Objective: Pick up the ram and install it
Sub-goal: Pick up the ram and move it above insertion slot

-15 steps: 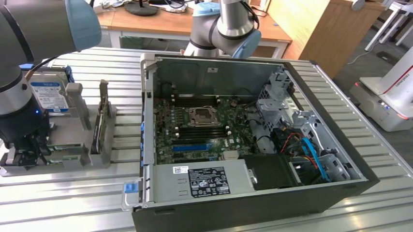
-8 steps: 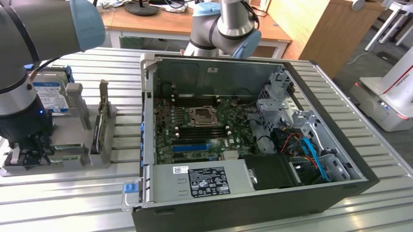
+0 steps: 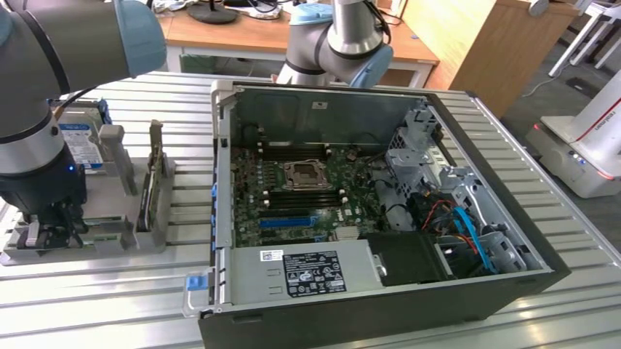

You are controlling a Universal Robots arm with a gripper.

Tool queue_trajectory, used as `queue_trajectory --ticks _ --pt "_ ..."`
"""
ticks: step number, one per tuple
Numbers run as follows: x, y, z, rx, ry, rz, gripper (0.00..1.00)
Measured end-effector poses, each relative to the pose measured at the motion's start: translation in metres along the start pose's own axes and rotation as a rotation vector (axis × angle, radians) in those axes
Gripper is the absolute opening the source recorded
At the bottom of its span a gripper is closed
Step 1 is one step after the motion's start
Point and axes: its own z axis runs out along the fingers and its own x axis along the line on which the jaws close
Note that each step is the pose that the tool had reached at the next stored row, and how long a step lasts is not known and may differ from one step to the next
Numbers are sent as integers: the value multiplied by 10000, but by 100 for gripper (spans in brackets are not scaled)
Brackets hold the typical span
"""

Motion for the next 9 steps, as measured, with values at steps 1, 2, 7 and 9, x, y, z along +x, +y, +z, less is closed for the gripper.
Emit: queue_trajectory --ticks 1,2,7,9 --pt "0 0 0 0 0 0 30" --pt "0 0 0 -1 0 -1 30" --pt "0 -3 6 -8 13 -317 30" --pt "0 -4 10 -15 21 -527 30"
